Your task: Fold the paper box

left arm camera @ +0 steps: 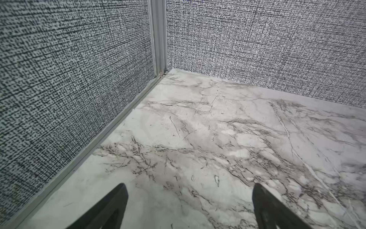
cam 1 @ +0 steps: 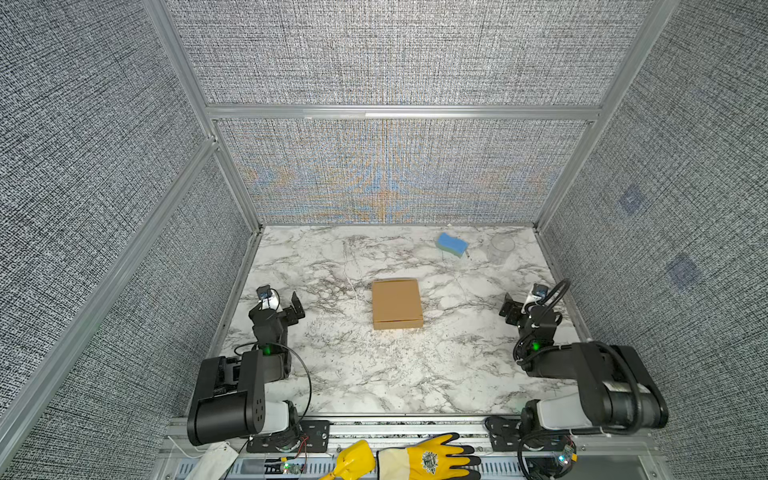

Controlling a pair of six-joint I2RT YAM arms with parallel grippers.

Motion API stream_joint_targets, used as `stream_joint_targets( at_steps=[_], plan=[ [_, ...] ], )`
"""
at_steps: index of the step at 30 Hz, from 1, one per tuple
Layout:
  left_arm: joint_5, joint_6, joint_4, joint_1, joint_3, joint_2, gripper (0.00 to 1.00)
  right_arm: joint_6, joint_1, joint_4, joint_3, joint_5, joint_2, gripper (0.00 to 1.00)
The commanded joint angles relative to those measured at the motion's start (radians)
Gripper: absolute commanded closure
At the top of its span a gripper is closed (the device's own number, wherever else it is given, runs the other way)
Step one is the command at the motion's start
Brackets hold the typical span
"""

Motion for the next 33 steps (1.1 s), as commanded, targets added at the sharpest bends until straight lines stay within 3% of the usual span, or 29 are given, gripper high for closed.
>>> stream_joint_targets(
  at_steps=[1, 5, 8, 11, 14, 15, 16, 19, 21, 24, 33],
  plan=[
    [0.033, 0.03, 0.11, -0.004, -0.005, 0.002, 0.01, 0.001, 0.0, 0.197, -0.014, -0.032, 0.029, 0.07],
    [0.011, 0.096, 0.178, -0.075, -0.031, 0.025, 0.01, -0.017, 0.001, 0.162, -0.005, -0.054, 0.019, 0.07],
    [-0.019, 0.144, 0.433, -0.112, -0.063, 0.181, 0.01, -0.014, 0.002, 0.198, -0.018, -0.05, 0.026, 0.07],
    [-0.037, 0.105, 0.108, -0.113, 0.017, 0.078, 0.01, -0.019, 0.002, 0.187, -0.001, -0.072, 0.035, 0.07],
    [-0.025, 0.139, 0.314, -0.113, -0.03, 0.149, 0.01, -0.034, 0.002, 0.037, 0.086, -0.116, 0.036, 0.07],
    [-0.028, 0.139, 0.361, -0.113, -0.039, 0.169, 0.0, -0.049, 0.002, -0.113, 0.163, -0.134, 0.036, 0.07],
    [-0.025, 0.133, 0.314, -0.113, -0.033, 0.149, 0.01, -0.057, 0.015, -0.21, 0.191, -0.107, 0.016, 0.06],
    [-0.025, 0.134, 0.278, -0.113, -0.029, 0.126, 0.01, -0.053, 0.016, -0.087, 0.152, -0.114, 0.042, 0.06],
    [-0.026, 0.141, 0.324, -0.112, -0.043, 0.138, 0.01, -0.061, 0.016, -0.16, 0.169, -0.114, 0.021, 0.01],
    [-0.021, 0.136, 0.36, -0.113, -0.056, 0.145, 0.01, -0.057, 0.017, -0.079, 0.145, -0.114, 0.038, 0.01],
    [-0.021, 0.138, 0.361, -0.113, -0.053, 0.148, 0.01, -0.064, 0.026, -0.082, 0.139, -0.098, 0.032, 0.01]
  ],
)
